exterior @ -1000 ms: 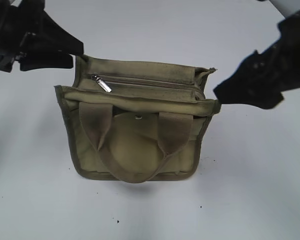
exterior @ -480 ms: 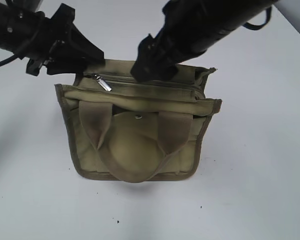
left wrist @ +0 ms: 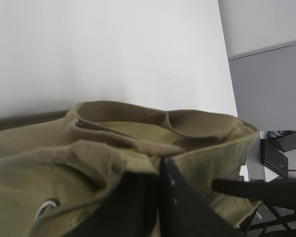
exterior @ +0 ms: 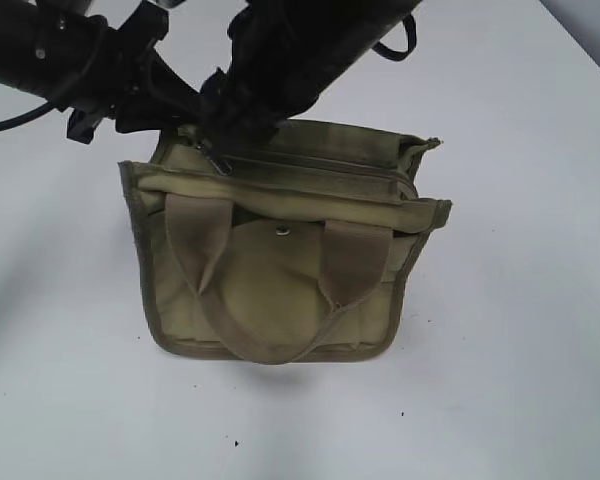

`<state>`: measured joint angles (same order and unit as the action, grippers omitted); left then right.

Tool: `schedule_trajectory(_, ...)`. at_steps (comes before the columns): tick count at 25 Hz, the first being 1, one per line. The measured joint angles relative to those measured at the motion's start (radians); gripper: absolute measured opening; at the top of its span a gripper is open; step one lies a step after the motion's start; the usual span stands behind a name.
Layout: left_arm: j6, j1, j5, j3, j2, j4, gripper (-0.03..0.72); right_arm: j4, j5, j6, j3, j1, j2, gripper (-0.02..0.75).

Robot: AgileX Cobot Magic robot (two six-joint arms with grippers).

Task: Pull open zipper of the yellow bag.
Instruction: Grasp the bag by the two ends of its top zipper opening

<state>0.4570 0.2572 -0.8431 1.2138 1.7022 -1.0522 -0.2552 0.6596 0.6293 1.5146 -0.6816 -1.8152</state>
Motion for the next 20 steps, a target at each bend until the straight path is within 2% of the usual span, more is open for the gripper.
schedule_trajectory(4, 0.000, 0.000, 0.000, 0.000, 0.000, -0.002, 0.031, -0.004, 0.001, 0.010, 0.001, -0.001, -0.013, 0.385)
schedule_trajectory(17, 0.000, 0.000, 0.002, 0.000, 0.002, -0.006, 0.029, -0.037, 0.007, 0.018, 0.004, -0.001, -0.056, 0.382)
schedule_trajectory(20, 0.000, 0.000, 0.004, 0.000, 0.008, -0.006, 0.029, -0.018, 0.011, 0.019, 0.008, -0.001, -0.074, 0.337)
